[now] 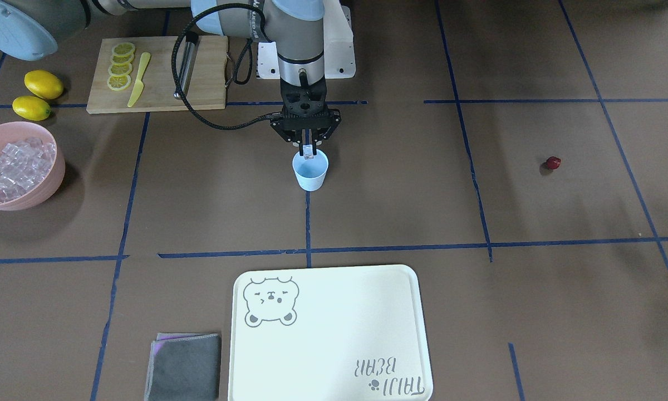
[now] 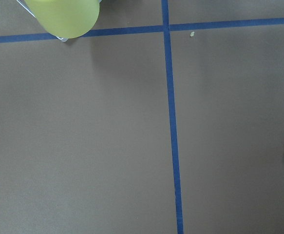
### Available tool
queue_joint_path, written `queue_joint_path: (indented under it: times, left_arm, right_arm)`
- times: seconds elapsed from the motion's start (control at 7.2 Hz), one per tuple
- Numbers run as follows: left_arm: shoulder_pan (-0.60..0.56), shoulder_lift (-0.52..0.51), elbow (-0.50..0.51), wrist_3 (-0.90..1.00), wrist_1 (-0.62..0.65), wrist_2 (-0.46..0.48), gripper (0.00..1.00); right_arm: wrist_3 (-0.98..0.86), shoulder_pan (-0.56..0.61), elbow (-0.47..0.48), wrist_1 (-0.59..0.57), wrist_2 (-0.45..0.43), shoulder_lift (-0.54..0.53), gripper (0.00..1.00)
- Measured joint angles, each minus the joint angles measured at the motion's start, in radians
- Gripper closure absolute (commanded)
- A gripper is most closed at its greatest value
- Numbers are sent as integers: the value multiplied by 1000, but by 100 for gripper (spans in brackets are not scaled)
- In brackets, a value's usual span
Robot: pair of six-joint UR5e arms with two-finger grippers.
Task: Put ice and strawberries in cup
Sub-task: 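Open the right gripper to drop the ice cube into the cup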
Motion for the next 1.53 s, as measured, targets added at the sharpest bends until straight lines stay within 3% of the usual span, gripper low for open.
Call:
queue_joint_path:
  times: [0.28, 0.42, 0.56, 1.11, 1.39, 1.53]
  left_arm:
    - [0, 0, 0, 0, 0, 0, 0]
    - [0, 0, 0, 0, 0, 0, 0]
    - [0, 0, 0, -1, 0, 0, 0]
    - [1, 0, 0, -1, 0, 0, 0]
    - [1, 0, 0, -1, 0, 0, 0]
    - [0, 0, 0, -1, 0, 0, 0]
  right_arm:
    - [-4, -3, -45, 2, -12, 22, 76]
    - [-9, -4, -52, 2, -13, 24, 27]
    - [-13, -5, -53, 2, -12, 24, 1]
    - [-23, 11, -25, -2, 22, 17, 1]
    - [-91, 75, 15, -19, 99, -4, 1]
    - [-172, 126, 84, -53, 149, -48, 1]
